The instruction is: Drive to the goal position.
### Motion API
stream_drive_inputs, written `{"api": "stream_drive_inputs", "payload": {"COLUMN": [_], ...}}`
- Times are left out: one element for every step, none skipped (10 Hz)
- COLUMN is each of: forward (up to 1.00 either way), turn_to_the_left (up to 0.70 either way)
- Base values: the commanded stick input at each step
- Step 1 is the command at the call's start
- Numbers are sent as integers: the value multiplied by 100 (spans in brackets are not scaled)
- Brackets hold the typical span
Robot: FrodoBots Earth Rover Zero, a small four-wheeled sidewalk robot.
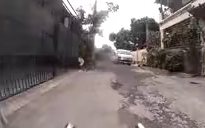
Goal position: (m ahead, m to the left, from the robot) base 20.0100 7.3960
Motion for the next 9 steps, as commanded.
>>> {"api": "stream_drive_inputs", "payload": {"forward": [68,68,69,68,68,69,70,70,70], "turn_to_the_left": [0,6,14,14,14,9,0,0,0]}}
